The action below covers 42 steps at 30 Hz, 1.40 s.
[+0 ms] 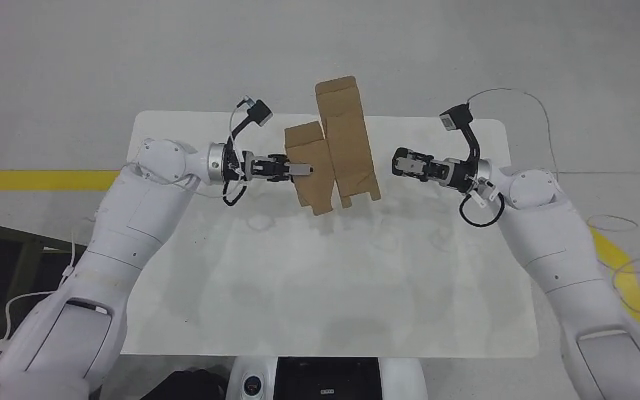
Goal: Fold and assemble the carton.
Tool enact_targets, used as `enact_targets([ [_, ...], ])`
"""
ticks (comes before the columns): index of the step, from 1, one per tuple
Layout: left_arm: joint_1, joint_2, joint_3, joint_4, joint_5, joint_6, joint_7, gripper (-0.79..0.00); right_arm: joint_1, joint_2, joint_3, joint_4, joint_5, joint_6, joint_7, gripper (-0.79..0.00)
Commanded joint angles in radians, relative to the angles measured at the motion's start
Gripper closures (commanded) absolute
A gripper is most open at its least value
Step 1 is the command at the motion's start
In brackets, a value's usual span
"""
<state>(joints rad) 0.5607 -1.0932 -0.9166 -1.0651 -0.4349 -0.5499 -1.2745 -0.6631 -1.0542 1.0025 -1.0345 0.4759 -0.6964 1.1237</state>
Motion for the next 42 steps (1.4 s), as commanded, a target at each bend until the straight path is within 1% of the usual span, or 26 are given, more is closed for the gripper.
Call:
enact_targets([
  [1,-0.004,0.007,0.011,-0.019,0.006,0.023,-0.019,0.0,-0.002,0.008,0.001,-0.008,0.001,0.022,0.022,-0.785],
  [6,-0.006,0.036,0.05,-0.082,0.022,0.056,-0.052,0.0,-0.012,0.024,-0.02,-0.055,0.036,0.063,0.063,-0.785],
  [12,-0.006,0.069,0.127,-0.158,0.005,0.076,-0.073,0.0,-0.024,0.037,-0.08,-0.119,0.086,0.093,0.093,-0.785],
  [18,-0.024,0.096,0.207,-0.209,-0.031,0.071,-0.067,0.0,-0.036,0.056,-0.114,-0.13,0.118,0.101,0.102,-0.785],
  [23,-0.049,0.111,0.278,-0.234,-0.059,0.06,-0.057,0.0,-0.049,0.074,-0.13,-0.157,0.132,0.098,0.099,-0.785],
  [24,-0.054,0.113,0.292,-0.238,-0.063,0.057,-0.053,0.0,-0.052,0.079,-0.131,-0.162,0.135,0.096,0.096,-0.631],
  [25,-0.059,0.115,0.306,-0.239,-0.066,0.053,-0.05,0.0,-0.054,0.083,-0.131,-0.167,0.136,0.094,0.094,-0.459],
  [26,-0.065,0.118,0.319,-0.239,-0.069,0.049,-0.045,0.0,-0.057,0.088,-0.132,-0.172,0.138,0.093,0.093,-0.339],
  [29,-0.084,0.124,0.351,-0.235,-0.07,0.022,-0.019,0.0,-0.065,0.1,-0.139,-0.19,0.142,0.095,0.096,-0.105],
  [30,-0.089,0.125,0.362,-0.233,-0.068,0.012,-0.008,0.0,-0.067,0.104,-0.142,-0.194,0.142,0.095,0.095,-0.043],
  [31,-0.094,0.127,0.373,-0.233,-0.072,0.005,-0.001,0.0,-0.068,0.108,-0.144,-0.195,0.141,0.093,0.093,0.0],
  [42,-0.159,0.143,0.475,-0.202,-0.112,-0.052,0.056,0.0,-0.066,0.133,-0.183,-0.222,0.178,0.067,0.067,0.0],
])
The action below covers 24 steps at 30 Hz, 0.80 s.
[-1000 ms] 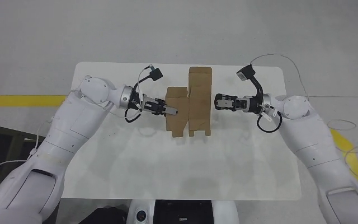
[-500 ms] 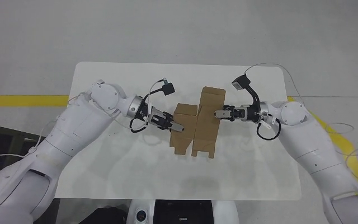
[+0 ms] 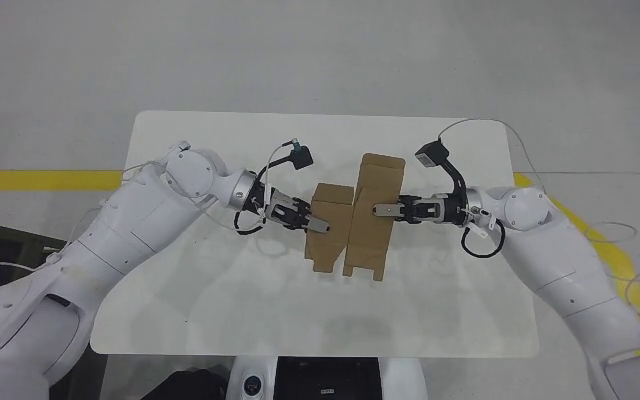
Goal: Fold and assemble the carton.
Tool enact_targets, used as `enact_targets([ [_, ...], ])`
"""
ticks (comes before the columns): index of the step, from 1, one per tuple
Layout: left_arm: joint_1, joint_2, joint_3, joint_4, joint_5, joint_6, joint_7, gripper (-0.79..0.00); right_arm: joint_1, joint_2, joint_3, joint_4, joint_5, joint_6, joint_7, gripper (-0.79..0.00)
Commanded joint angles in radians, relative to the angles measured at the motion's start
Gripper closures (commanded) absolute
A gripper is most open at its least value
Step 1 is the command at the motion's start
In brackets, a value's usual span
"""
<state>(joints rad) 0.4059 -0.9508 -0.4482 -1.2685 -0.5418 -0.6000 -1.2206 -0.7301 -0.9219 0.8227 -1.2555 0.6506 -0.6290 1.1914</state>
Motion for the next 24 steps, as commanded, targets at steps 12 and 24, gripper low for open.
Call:
enact_targets([
  [12,-0.059,0.015,0.051,0.043,-0.091,-0.041,0.041,-0.785,0.01,0.015,-0.046,-0.015,0.067,-0.029,-0.029,0.0],
  [24,-0.039,0.015,-0.035,0.192,-0.184,-0.111,0.132,-0.785,0.006,0.004,-0.019,0.09,0.208,-0.06,-0.06,0.0],
])
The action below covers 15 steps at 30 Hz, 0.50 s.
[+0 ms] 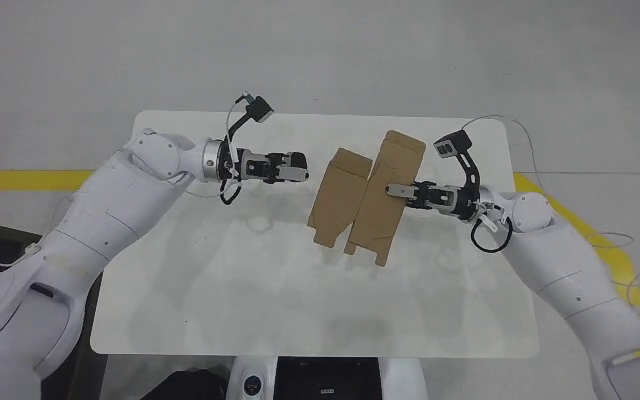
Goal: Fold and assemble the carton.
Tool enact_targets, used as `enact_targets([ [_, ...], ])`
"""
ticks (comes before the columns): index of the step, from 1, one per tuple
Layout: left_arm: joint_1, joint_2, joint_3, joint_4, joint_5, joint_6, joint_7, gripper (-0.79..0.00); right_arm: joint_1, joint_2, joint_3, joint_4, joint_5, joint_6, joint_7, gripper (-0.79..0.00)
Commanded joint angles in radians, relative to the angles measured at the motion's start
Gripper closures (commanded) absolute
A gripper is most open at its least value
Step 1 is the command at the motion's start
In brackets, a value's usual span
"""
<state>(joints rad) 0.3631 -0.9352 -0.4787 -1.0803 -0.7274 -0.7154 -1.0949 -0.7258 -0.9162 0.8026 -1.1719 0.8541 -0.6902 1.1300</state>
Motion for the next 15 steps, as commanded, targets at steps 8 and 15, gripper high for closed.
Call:
enact_targets([
  [8,0.051,-0.008,-0.042,-0.022,0.054,0.064,0.101,-0.785,0.014,-0.037,-0.005,0.061,0.04,0.044,-0.054,0.0],
  [15,0.102,-0.009,-0.075,-0.102,0.096,0.098,0.15,-0.785,0.023,-0.067,-0.01,0.08,-0.021,0.058,-0.169,0.0],
])
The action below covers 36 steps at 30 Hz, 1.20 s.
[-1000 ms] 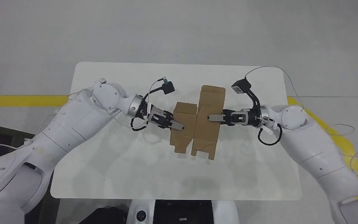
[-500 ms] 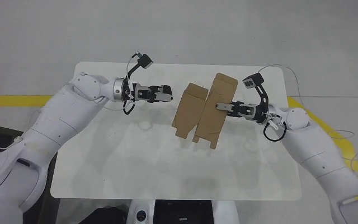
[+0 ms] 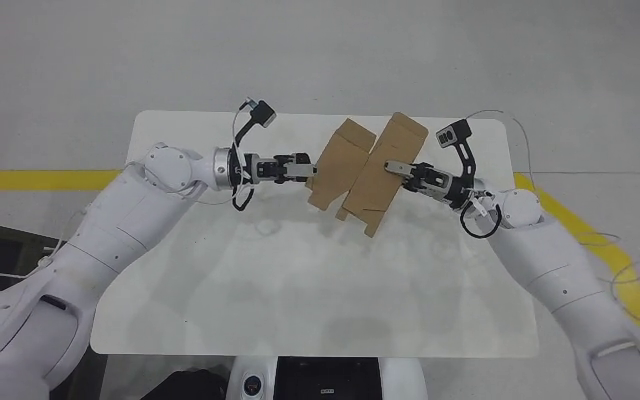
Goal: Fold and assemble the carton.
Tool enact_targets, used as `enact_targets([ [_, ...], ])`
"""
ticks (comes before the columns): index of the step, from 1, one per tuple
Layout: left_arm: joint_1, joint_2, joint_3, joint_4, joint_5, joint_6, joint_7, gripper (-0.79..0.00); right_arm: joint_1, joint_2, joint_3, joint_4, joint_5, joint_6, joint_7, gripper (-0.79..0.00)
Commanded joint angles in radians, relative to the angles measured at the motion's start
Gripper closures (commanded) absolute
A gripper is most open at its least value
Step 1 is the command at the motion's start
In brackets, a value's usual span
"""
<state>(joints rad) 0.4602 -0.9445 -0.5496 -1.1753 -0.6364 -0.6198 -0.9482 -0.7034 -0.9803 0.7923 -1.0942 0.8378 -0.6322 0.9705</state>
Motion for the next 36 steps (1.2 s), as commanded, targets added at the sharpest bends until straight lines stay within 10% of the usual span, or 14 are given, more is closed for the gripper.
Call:
enact_targets([
  [1,0.011,0.001,-0.011,-0.015,0.012,0.006,0.007,-0.785,0.003,-0.006,0.0,0.004,-0.012,0.001,-0.017,0.0],
  [13,0.075,-0.006,-0.057,-0.073,0.092,0.064,0.052,-0.782,0.015,-0.046,0.006,0.04,-0.043,-0.001,-0.049,0.0],
  [15,0.083,-0.008,-0.062,-0.079,0.1,0.074,0.053,-0.382,0.014,-0.052,0.009,0.047,-0.046,-0.003,-0.049,0.0],
  [20,0.098,-0.015,-0.078,-0.076,0.119,0.099,0.063,0.0,0.009,-0.063,0.018,0.056,-0.053,-0.008,-0.044,0.0],
  [34,0.113,-0.046,-0.109,-0.051,0.128,0.126,0.05,0.0,-0.003,-0.089,0.043,0.066,-0.072,-0.009,-0.01,0.0],
  [35,0.113,-0.047,-0.113,-0.049,0.125,0.128,0.045,0.0,-0.004,-0.09,0.046,0.069,-0.072,-0.01,-0.006,-0.166],
  [36,0.112,-0.049,-0.116,-0.046,0.12,0.131,0.04,0.0,-0.005,-0.091,0.051,0.073,-0.072,-0.011,-0.002,-0.496],
])
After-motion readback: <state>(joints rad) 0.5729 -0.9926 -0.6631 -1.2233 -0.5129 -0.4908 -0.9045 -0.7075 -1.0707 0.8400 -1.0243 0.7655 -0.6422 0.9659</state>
